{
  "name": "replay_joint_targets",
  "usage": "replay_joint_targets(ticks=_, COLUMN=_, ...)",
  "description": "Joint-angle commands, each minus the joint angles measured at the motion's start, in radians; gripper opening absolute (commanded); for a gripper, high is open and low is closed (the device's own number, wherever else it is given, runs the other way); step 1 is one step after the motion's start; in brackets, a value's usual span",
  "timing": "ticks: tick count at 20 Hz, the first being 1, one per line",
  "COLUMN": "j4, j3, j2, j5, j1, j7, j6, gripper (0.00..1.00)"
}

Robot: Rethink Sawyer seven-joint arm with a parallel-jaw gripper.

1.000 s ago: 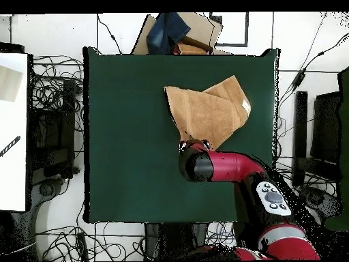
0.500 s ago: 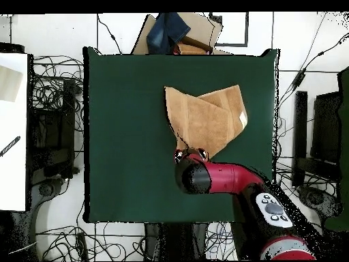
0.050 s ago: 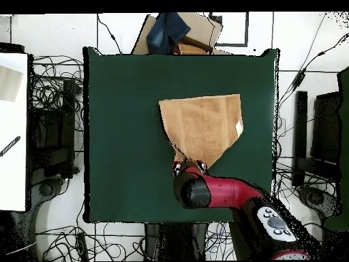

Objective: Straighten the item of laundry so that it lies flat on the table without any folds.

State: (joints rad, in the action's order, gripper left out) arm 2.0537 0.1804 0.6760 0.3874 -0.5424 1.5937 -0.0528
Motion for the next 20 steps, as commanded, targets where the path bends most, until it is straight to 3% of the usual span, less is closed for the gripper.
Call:
replay_joint_targets(ticks=1, j4=0.099, j3=0.08, j2=-0.001, j5=-0.022, j1=-0.005, j7=0.207, j6=0.085, gripper=0.0)
replay_joint_targets(ticks=7, j4=0.093, j3=0.077, j2=-0.027, j5=-0.022, j1=-0.003, j7=0.198, j6=0.113, gripper=0.0)
replay_joint_targets(ticks=8, j4=0.09, j3=0.076, j2=-0.028, j5=-0.017, j1=-0.001, j7=0.191, j6=0.121, gripper=1.0)
replay_joint_targets(ticks=10, j4=0.093, j3=0.079, j2=-0.034, j5=0.012, j1=-0.006, j7=0.187, j6=0.177, gripper=1.0)
replay_joint_targets(ticks=20, j4=0.098, j3=0.064, j2=-0.047, j5=-0.03, j1=0.023, j7=0.205, j6=0.177, gripper=1.0)
